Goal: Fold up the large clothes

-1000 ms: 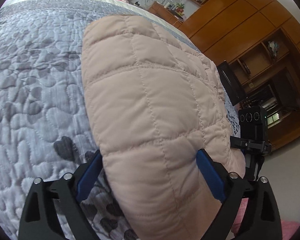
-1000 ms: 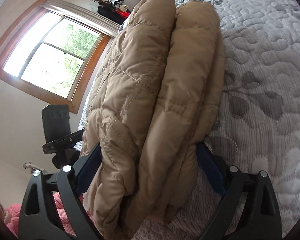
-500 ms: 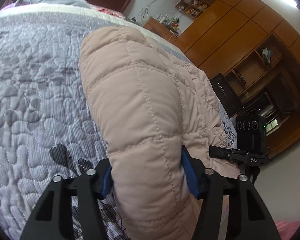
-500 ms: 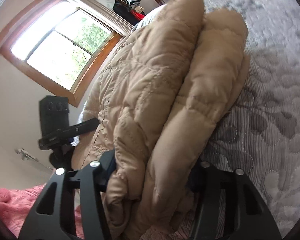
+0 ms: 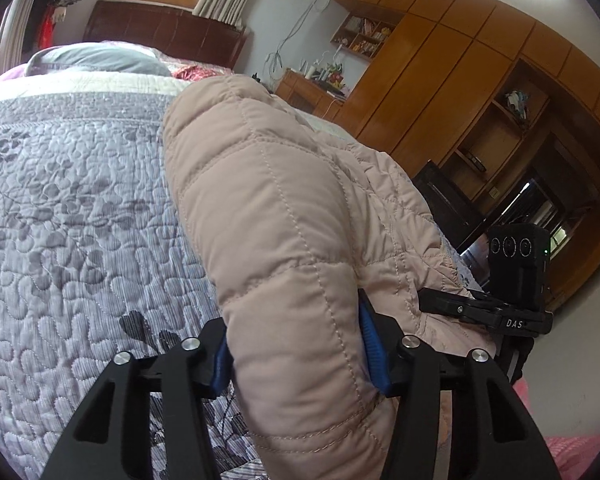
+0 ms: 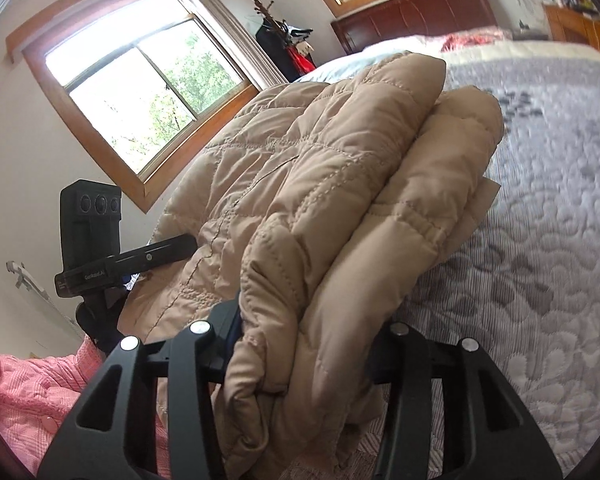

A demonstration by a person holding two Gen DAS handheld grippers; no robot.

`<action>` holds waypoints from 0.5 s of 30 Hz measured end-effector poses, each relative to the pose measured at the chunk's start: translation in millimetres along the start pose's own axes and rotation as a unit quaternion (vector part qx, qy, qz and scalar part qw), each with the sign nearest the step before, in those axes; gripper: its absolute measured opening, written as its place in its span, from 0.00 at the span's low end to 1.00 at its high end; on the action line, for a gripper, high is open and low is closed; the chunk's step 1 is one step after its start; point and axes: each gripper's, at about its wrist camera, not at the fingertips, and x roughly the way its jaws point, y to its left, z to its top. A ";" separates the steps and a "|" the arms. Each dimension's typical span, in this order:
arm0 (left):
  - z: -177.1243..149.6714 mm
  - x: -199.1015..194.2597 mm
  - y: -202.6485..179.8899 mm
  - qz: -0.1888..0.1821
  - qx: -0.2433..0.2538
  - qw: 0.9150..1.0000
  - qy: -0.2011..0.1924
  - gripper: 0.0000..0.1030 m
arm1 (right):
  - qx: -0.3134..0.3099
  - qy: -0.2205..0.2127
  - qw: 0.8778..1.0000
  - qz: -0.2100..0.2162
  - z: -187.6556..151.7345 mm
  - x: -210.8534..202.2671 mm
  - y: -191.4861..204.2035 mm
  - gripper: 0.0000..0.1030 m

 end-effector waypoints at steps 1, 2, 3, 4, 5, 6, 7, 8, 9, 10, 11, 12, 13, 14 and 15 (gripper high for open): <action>1.4 -2.0 -0.8 0.001 0.002 1.000 -0.004 0.52 | -0.005 -0.001 1.000 -0.002 2.1 -3.2 1.0 0.43; 4.5 -3.0 -0.7 0.002 0.004 1.000 -0.008 0.52 | -0.010 -0.003 1.000 -0.005 6.1 -5.4 3.1 0.43; 7.0 -4.5 -1.0 0.004 0.007 1.000 -0.012 0.52 | -0.016 -0.003 1.000 -0.007 8.7 -5.9 3.2 0.43; 10.0 -5.2 -1.5 0.006 0.008 1.000 -0.016 0.52 | -0.020 -0.003 1.000 -0.008 11.3 -8.5 5.3 0.43; 13.9 -4.9 -2.8 0.008 0.009 1.000 -0.018 0.52 | -0.024 -0.004 1.000 -0.009 15.8 -8.0 6.6 0.43; 18.0 -5.0 -1.8 0.010 0.009 1.000 -0.022 0.52 | -0.027 -0.004 1.000 -0.008 13.9 -10.2 8.4 0.43; 22.1 -4.4 -0.7 0.012 0.010 1.000 -0.025 0.52 | -0.031 -0.003 0.999 -0.009 18.5 -8.4 9.1 0.43; 26.3 -4.2 1.4 0.015 0.010 0.999 -0.028 0.52 | -0.034 -0.003 0.999 -0.010 22.7 -6.4 9.7 0.43; 31.4 -3.9 4.4 0.018 0.010 0.999 -0.031 0.52 | -0.038 -0.001 0.999 -0.010 27.8 -3.5 10.0 0.43; 36.1 -3.5 7.3 0.021 0.008 0.999 -0.033 0.52 | -0.042 0.000 0.999 -0.011 31.7 -0.9 13.3 0.43; 42.0 -2.8 10.8 0.026 0.008 0.999 -0.036 0.52 | -0.046 0.003 0.999 -0.012 39.1 4.2 13.5 0.43; 46.8 -2.0 14.1 0.031 0.009 0.999 -0.039 0.52 | -0.050 0.007 0.999 -0.013 45.9 9.6 14.1 0.43; 52.1 -1.0 17.8 0.035 0.007 0.998 -0.042 0.52 | -0.054 0.009 0.998 -0.014 50.5 13.4 14.6 0.43; 57.2 0.2 22.9 0.039 0.005 0.998 -0.046 0.52 | -0.060 0.012 0.998 -0.016 58.9 20.1 14.9 0.43; 63.5 1.8 29.1 0.044 0.003 0.998 -0.049 0.52 | -0.064 0.015 0.998 -0.018 67.7 27.4 14.9 0.43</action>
